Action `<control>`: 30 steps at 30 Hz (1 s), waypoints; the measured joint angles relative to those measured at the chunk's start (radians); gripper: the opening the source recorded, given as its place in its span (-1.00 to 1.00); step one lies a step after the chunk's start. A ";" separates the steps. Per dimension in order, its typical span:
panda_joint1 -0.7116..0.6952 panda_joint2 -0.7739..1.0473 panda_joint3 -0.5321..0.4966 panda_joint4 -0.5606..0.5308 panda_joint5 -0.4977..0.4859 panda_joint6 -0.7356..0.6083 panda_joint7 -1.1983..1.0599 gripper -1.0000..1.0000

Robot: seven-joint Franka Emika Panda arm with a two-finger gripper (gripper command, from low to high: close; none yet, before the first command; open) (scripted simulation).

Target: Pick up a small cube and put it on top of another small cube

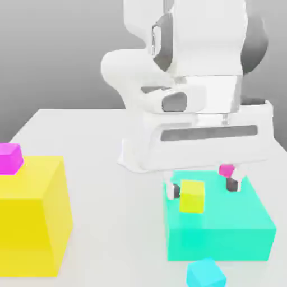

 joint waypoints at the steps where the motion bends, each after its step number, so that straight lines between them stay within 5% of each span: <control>1: 0.004 0.036 0.002 -0.002 -0.003 0.012 -0.002 0.00; 10: 0.044 0.363 -0.003 0.010 -0.046 0.173 0.002 0.00; 11: 0.050 0.398 -0.011 0.017 -0.053 0.200 0.007 -1.00; 18: 0.051 0.406 -0.011 0.018 -0.055 0.207 0.009 -1.00; 30: 0.113 0.026 0.134 -0.101 -0.055 -0.017 -0.312 -1.00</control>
